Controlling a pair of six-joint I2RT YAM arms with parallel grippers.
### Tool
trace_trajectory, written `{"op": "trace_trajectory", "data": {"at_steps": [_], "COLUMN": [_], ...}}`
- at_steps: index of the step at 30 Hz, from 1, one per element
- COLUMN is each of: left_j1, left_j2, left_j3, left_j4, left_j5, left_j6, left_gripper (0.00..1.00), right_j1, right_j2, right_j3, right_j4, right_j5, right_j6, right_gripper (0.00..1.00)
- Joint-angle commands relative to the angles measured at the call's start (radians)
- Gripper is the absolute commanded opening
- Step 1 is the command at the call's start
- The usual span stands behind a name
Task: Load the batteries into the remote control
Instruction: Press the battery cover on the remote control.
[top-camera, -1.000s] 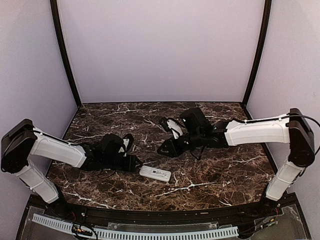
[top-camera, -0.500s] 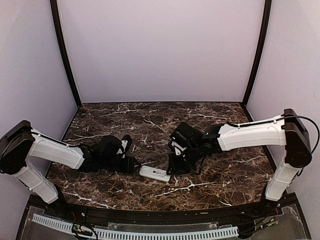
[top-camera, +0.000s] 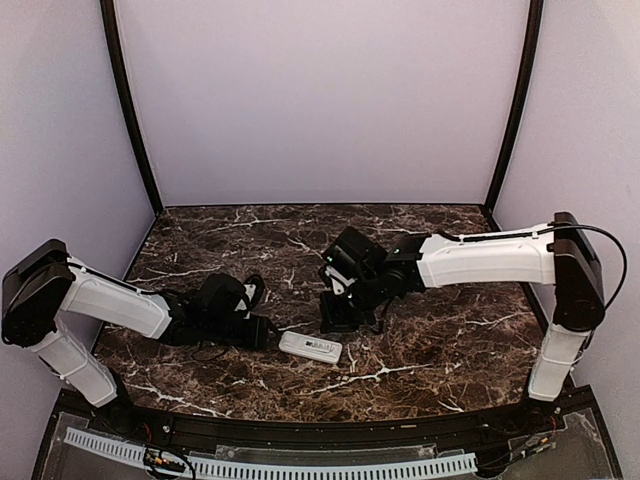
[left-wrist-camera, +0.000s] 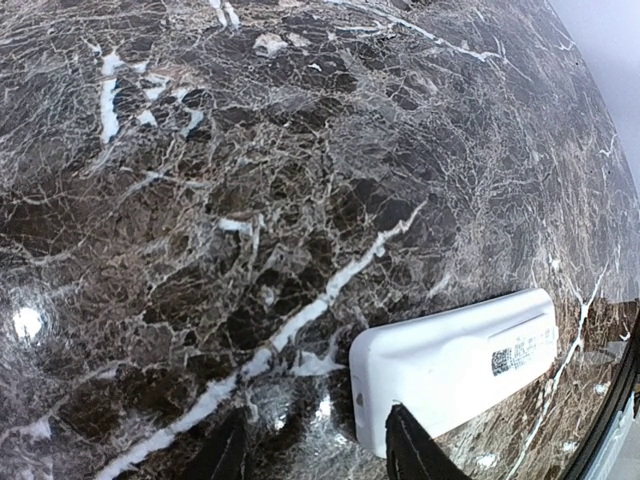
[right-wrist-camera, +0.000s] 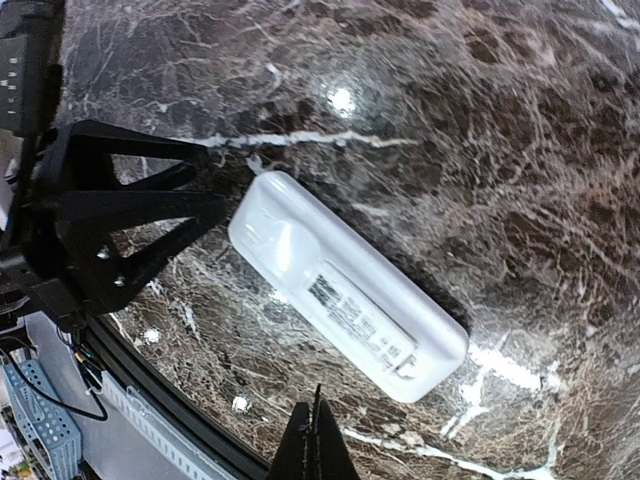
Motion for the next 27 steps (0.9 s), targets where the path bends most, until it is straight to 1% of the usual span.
{"op": "trace_trajectory", "data": {"at_steps": [1,6,12,16,19,25,27], "left_j1": [0.007,0.007,0.007,0.007,0.007,0.007,0.007], "left_j2": [-0.008,-0.007,-0.001,0.0,0.002,-0.003,-0.004], "left_j3": [0.001,0.001,0.005,0.006,0.007,0.004,0.004], "left_j4": [-0.023,-0.024,-0.024,-0.022,-0.021,-0.021,-0.021], "left_j5": [-0.012,-0.016,-0.013,-0.012,-0.01,-0.01,-0.012], "left_j6": [-0.007,-0.007,-0.005,-0.003,-0.002,-0.002,-0.001], "left_gripper": [0.45,0.45,0.45,0.45,0.45,0.45,0.45], "right_j1": [0.005,0.004,-0.004,-0.005,-0.006,-0.005,-0.006], "right_j2": [0.059,0.077,0.166,0.176,0.154,0.106,0.076], "right_j3": [0.067,0.027,-0.033,-0.056,-0.036,0.062,0.083], "right_j4": [-0.02,0.041,0.099,0.1,0.085,0.039,0.024], "right_j5": [0.015,0.003,-0.025,-0.033,-0.018,-0.025,-0.005], "right_j6": [-0.068,-0.054,-0.053,-0.051,-0.061,-0.106,-0.111], "right_gripper": [0.0,0.0,0.0,0.0,0.0,0.0,0.0]}}
